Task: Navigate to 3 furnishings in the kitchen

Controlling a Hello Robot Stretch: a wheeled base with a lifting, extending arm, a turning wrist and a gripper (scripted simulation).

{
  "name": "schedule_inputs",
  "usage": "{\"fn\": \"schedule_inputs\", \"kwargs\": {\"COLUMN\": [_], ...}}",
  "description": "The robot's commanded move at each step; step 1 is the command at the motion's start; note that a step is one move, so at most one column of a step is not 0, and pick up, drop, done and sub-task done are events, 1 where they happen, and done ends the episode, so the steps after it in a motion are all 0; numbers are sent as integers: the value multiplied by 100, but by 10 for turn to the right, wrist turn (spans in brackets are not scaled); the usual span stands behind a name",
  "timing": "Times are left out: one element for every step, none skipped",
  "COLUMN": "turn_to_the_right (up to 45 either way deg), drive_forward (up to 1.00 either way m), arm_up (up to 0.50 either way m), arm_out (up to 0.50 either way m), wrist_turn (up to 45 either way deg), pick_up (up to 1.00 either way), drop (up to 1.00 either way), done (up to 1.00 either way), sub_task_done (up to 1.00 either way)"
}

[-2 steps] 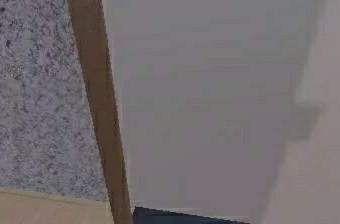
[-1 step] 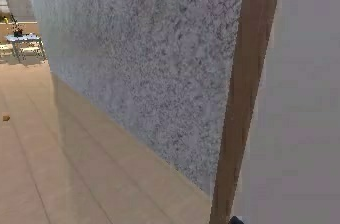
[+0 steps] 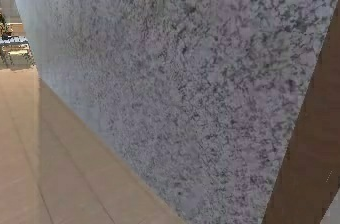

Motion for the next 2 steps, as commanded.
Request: {"fn": "schedule_inputs", "kwargs": {"turn_to_the_right": [-420,0], "drive_forward": [0,100], "arm_up": [0,0], "arm_out": [0,0], "wrist_turn": [0,0], "pick_up": [0,0], "drop": [0,0], "done": [0,0], "sub_task_done": [0,0]}}
